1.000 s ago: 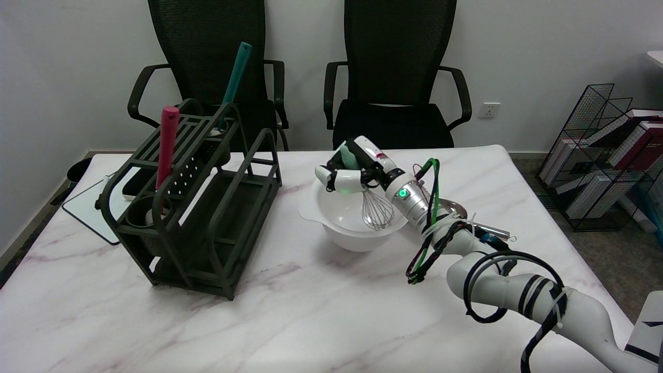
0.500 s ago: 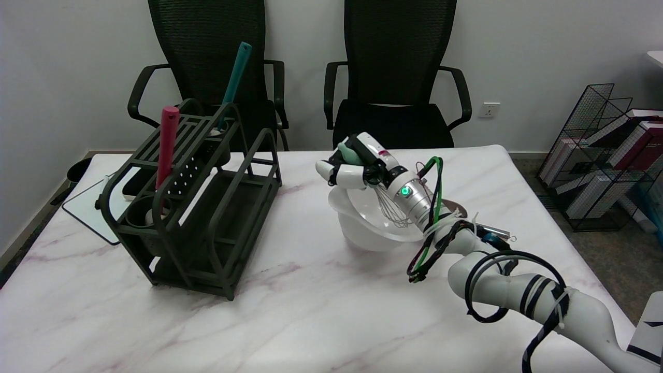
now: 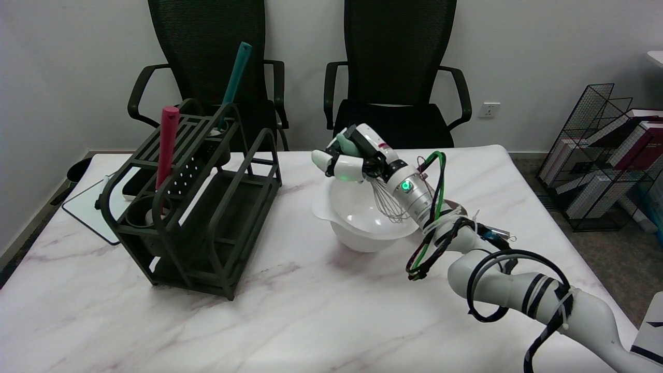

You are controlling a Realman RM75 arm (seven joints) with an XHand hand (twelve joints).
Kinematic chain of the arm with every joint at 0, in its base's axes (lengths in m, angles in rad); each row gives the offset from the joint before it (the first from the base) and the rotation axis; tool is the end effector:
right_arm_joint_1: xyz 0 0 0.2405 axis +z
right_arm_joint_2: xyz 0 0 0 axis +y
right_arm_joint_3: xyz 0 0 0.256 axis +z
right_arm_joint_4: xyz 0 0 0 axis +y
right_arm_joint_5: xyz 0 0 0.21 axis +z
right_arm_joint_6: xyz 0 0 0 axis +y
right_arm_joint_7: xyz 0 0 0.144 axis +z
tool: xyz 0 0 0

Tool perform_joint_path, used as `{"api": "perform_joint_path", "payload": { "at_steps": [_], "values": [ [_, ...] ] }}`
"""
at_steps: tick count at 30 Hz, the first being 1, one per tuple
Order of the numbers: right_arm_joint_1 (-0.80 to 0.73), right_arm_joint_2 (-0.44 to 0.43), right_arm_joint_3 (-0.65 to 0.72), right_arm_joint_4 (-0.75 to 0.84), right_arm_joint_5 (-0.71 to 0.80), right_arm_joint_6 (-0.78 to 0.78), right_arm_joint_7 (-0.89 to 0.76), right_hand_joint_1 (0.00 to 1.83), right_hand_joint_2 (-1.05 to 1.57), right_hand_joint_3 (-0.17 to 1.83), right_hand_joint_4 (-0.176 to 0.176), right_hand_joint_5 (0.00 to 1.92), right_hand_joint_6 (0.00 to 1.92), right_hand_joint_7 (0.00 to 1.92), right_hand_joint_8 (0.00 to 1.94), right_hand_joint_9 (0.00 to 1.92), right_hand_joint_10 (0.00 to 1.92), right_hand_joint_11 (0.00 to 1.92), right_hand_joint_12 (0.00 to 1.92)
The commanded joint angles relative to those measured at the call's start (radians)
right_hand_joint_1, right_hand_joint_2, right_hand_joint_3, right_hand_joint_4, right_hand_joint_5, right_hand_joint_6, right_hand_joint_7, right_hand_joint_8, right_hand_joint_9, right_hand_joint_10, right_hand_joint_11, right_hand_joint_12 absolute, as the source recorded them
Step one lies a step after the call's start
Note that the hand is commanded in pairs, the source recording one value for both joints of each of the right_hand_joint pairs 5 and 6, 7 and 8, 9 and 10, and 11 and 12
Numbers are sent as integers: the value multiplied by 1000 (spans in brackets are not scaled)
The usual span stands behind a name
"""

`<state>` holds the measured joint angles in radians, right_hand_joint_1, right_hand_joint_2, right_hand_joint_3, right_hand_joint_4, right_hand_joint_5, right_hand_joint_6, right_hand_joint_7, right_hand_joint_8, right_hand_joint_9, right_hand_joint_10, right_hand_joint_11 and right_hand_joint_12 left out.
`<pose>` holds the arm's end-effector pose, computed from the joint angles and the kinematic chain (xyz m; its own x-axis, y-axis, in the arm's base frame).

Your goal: Pick up the whisk.

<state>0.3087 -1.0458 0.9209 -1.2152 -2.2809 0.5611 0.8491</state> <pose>-0.2504 -0.3913 0.2713 0.4769 -0.0932 0.8740 -0.8536 -0.2863 0.4352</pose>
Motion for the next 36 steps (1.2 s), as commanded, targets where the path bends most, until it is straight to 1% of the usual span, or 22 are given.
{"api": "perform_joint_path", "payload": {
  "at_steps": [1,8,17,22,29,33,36],
  "values": [
    [10,4,-6,-75,58,12,128,841,1551,650,0,1920,1920,1920,1920,1920,1920,1920,1920],
    [6,7,15,-132,59,59,221,836,1571,654,0,1920,1920,1920,1920,1920,1920,1920,1920],
    [-42,45,84,-255,63,83,345,851,1571,649,0,1920,1920,1920,1920,1920,1920,1920,1920],
    [-104,83,143,-327,63,90,428,855,1571,660,0,1920,1920,1920,1920,1920,1920,1920,1920],
    [-234,142,262,-431,99,145,466,881,1571,663,0,1920,1920,1920,1920,1920,1920,1920,1920],
    [-319,181,302,-466,119,214,468,853,1571,669,0,1920,1920,1920,1920,1920,1920,1920,1920],
    [-360,210,301,-463,182,287,468,857,1571,673,0,1920,1920,1920,1920,1920,1920,1920,1920]
  ]
}}
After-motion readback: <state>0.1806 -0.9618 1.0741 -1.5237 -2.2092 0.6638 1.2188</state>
